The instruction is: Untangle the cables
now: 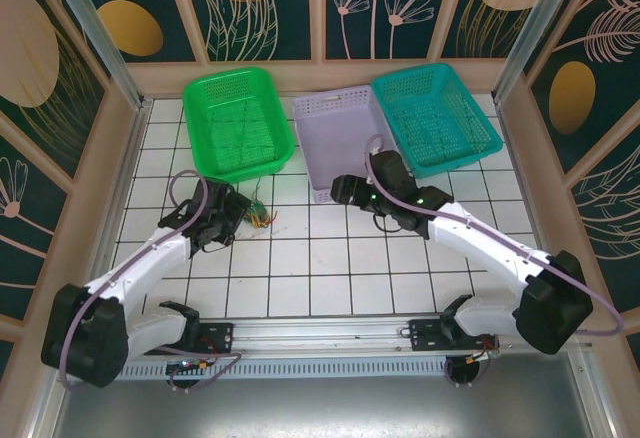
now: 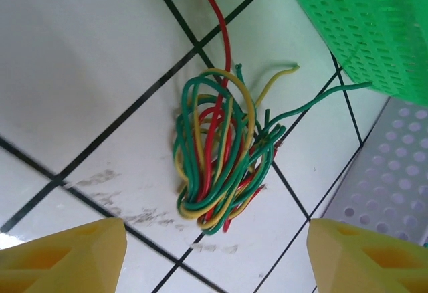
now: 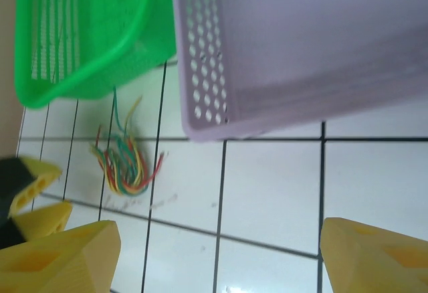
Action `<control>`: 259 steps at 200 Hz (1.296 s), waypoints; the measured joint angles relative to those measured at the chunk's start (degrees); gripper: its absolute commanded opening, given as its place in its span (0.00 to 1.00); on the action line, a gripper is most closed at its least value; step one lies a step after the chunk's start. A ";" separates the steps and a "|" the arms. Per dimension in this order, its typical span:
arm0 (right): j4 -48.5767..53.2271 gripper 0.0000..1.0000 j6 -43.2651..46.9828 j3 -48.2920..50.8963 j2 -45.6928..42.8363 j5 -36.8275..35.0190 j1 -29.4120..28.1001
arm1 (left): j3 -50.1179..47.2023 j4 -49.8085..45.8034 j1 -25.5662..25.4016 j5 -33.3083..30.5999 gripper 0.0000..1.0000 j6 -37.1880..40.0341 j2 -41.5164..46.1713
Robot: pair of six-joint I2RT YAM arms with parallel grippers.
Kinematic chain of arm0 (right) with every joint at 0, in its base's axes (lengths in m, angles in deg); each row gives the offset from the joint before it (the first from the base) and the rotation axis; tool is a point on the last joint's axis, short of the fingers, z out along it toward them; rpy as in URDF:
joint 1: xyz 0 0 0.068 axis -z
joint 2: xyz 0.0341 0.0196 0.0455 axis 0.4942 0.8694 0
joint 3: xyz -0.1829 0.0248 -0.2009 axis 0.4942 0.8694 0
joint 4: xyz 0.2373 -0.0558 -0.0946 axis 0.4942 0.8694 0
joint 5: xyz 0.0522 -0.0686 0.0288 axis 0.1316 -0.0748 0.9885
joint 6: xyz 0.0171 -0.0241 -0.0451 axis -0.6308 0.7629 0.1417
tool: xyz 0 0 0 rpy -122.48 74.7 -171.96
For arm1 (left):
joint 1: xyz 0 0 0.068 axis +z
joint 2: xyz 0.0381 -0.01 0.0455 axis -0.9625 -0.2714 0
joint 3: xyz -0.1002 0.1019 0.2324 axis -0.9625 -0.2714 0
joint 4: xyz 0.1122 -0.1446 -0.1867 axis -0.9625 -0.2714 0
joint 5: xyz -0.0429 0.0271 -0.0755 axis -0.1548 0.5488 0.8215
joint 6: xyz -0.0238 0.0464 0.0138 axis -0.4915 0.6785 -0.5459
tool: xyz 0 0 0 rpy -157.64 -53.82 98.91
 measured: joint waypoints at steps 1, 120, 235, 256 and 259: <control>0.00 0.80 0.02 0.00 0.13 0.24 -0.02 | 0.00 0.24 0.00 -0.02 0.73 0.02 -0.22; -1.03 0.79 1.20 -0.02 3.28 6.16 -0.09 | 1.68 11.19 0.00 -0.28 0.57 1.25 -17.46; -1.25 0.77 2.32 -0.83 6.67 7.85 -1.11 | 0.37 10.32 -1.40 -0.15 0.00 10.71 -6.51; -2.75 0.77 2.73 -2.08 7.26 9.16 -2.99 | 0.98 10.32 -2.49 3.63 0.00 14.10 -0.96; -3.08 0.77 2.73 -2.34 7.41 9.27 -3.28 | 1.22 10.32 -2.69 4.33 0.00 14.58 -0.46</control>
